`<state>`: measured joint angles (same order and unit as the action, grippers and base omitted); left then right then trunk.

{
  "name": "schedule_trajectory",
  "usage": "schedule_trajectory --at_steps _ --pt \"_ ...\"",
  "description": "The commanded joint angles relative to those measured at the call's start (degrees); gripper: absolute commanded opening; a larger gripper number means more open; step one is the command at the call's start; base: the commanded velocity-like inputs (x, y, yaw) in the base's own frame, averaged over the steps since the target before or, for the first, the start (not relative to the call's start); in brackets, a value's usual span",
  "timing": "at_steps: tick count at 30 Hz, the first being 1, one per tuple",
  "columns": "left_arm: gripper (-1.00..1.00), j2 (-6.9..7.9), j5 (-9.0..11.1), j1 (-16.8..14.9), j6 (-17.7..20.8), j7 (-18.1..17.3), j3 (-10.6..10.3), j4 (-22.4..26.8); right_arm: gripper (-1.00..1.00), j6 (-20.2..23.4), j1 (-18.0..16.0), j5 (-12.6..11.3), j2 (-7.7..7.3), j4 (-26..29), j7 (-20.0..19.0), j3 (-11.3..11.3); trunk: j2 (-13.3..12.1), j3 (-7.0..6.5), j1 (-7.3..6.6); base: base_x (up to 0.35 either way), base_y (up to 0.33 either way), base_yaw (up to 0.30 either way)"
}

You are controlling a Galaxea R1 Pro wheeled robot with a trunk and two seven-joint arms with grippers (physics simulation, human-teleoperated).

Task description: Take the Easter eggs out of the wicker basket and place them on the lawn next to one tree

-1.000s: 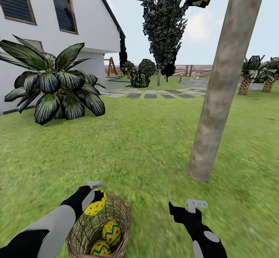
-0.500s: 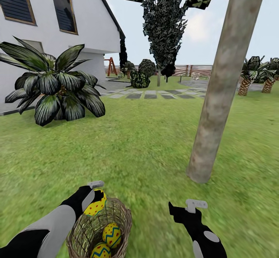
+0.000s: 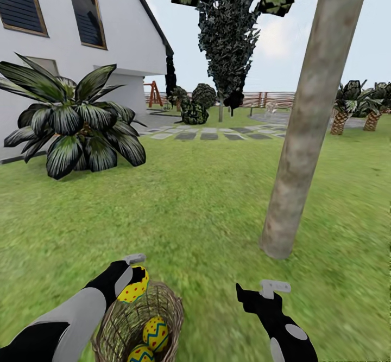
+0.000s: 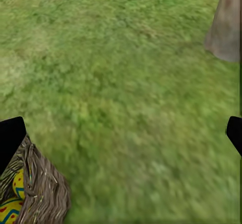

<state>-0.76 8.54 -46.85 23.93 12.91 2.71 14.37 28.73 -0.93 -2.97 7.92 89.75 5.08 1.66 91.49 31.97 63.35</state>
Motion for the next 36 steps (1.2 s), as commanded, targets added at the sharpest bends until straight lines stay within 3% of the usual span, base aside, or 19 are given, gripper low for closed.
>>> schedule_trajectory --at_steps 1,11,25,36 --pt "-1.0 -0.03 0.5 0.0 0.2 0.3 0.3 0.1 1.0 0.3 0.0 -0.3 -0.01 0.1 0.5 0.1 -0.4 -0.17 -0.23 0.0 0.0 -0.146" --pt "-1.0 -0.03 0.6 0.0 0.2 0.3 0.3 0.1 1.0 0.3 0.0 -0.3 -0.01 0.1 0.5 0.2 -4.4 -2.56 -2.43 0.0 0.0 -0.179" --pt "-1.0 -0.03 0.5 0.0 0.2 0.3 0.3 0.1 1.0 0.5 0.0 -0.3 -0.01 0.0 0.5 0.3 -10.0 -5.16 -5.5 0.0 0.0 -0.019" --pt "-1.0 -0.03 0.5 0.0 0.2 0.3 0.3 0.1 1.0 0.5 0.0 -0.3 -0.01 0.1 0.5 0.3 -14.4 -7.83 -7.92 0.0 0.0 -0.193"
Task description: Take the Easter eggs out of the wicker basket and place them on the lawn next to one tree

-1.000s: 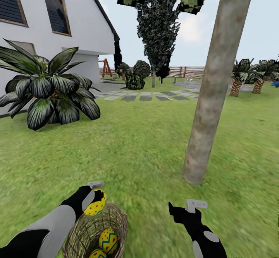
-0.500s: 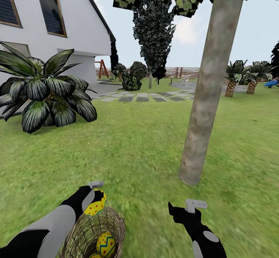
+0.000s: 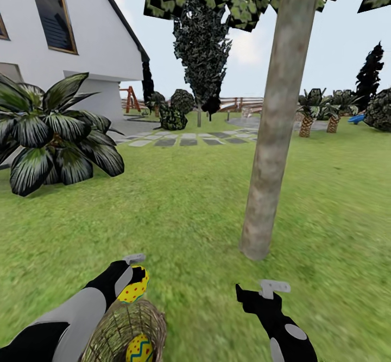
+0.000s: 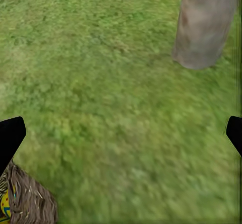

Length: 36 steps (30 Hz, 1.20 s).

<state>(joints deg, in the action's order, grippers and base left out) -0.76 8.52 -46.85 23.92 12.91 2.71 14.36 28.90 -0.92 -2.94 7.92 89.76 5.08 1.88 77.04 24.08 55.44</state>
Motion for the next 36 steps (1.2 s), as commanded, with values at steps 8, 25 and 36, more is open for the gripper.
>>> schedule_trajectory --at_steps 8,25,36 --pt "-1.0 -0.03 0.5 0.0 0.2 0.3 0.3 0.1 1.0 0.3 0.0 -0.3 -0.01 0.1 0.5 0.0 -3.2 -1.62 -1.76 0.0 0.0 -0.096" --pt "-1.0 -0.03 0.5 0.0 0.2 0.4 0.3 0.1 1.0 0.3 0.0 -0.3 -0.01 0.1 0.5 0.0 -10.0 -4.69 -5.5 0.0 0.0 -0.003" --pt "-1.0 -0.14 0.5 0.0 0.2 0.5 0.3 0.1 1.0 0.4 -0.1 -0.3 -0.01 0.0 0.5 -0.1 -14.4 -7.31 -7.91 0.0 0.0 -0.174"
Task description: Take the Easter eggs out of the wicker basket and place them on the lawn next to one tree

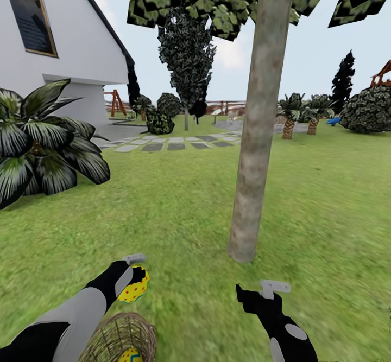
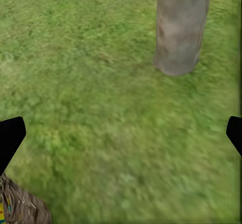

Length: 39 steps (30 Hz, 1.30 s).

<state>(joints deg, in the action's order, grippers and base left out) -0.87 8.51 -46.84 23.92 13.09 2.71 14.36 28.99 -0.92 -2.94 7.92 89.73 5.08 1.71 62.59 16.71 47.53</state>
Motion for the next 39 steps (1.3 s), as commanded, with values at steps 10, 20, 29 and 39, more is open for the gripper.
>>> schedule_trajectory --at_steps 10,20,29,39 --pt "-1.0 -0.19 0.5 0.0 0.2 0.3 0.3 0.1 1.0 0.3 0.0 -0.3 -0.01 0.0 0.5 0.1 -4.0 -2.37 -2.2 0.0 0.0 -0.193" --pt "-1.0 -0.26 0.5 0.0 0.2 0.4 0.3 0.1 1.0 0.3 -0.1 -0.3 -0.01 -0.6 0.5 0.0 -8.0 -4.81 -4.4 0.0 0.0 -0.193" --pt "-1.0 -0.27 0.5 0.0 0.2 0.5 0.3 0.1 1.0 0.2 -0.2 -0.3 -0.01 -2.1 0.5 0.0 -11.6 -7.01 -6.37 0.0 0.0 -0.193" --pt "-1.0 -0.27 0.5 0.0 0.2 0.5 0.3 0.1 1.0 0.2 -0.2 -0.3 -0.01 -2.1 0.5 -0.1 -15.6 -9.45 -8.57 0.0 0.0 -0.193"
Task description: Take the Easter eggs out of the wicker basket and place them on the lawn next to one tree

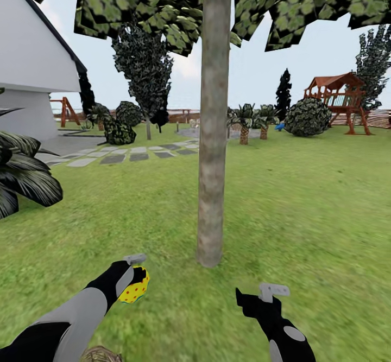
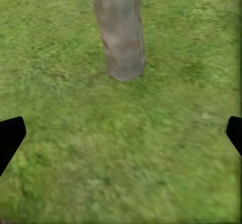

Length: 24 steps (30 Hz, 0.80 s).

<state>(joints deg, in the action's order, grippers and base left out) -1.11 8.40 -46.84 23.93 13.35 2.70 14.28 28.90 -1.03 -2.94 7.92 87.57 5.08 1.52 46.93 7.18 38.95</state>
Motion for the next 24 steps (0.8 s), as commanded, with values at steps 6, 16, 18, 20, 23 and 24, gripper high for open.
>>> schedule_trajectory --at_steps 6,16,18,20,23,24 --pt "-1.0 -0.03 0.6 0.0 0.2 0.3 0.3 0.1 1.0 0.3 0.0 -0.3 -0.01 0.1 0.5 0.1 -2.4 -1.38 -1.31 0.0 0.0 -0.193" --pt "-1.0 -0.18 0.6 0.0 0.2 0.3 0.2 0.1 1.0 0.3 -0.1 -0.3 -0.01 0.1 0.5 0.1 -6.4 -3.82 -3.51 0.0 0.0 -0.193" --pt "-1.0 -0.29 0.6 0.0 0.2 0.3 0.2 0.1 1.0 0.3 -0.1 -0.3 -0.01 0.1 0.5 0.1 -7.2 -4.3 -3.95 0.0 0.0 -0.193" --pt "-1.0 -0.41 0.6 0.0 0.2 0.3 0.2 0.1 1.0 0.3 -0.1 -0.3 -0.01 0.1 0.5 0.1 -8.0 -4.79 -4.39 0.0 0.0 -0.193" --pt "-1.0 -0.45 0.6 0.0 0.2 0.3 0.2 0.1 1.0 0.3 -0.1 -0.3 -0.01 0.1 0.5 0.1 -9.2 -5.52 -5.04 0.0 0.0 -0.193" --pt "-1.0 -0.46 0.6 0.0 0.2 0.4 0.3 0.1 1.0 0.3 -0.1 -0.3 -0.01 0.1 0.5 0.1 -9.6 -5.77 -5.26 0.0 0.0 -0.193"
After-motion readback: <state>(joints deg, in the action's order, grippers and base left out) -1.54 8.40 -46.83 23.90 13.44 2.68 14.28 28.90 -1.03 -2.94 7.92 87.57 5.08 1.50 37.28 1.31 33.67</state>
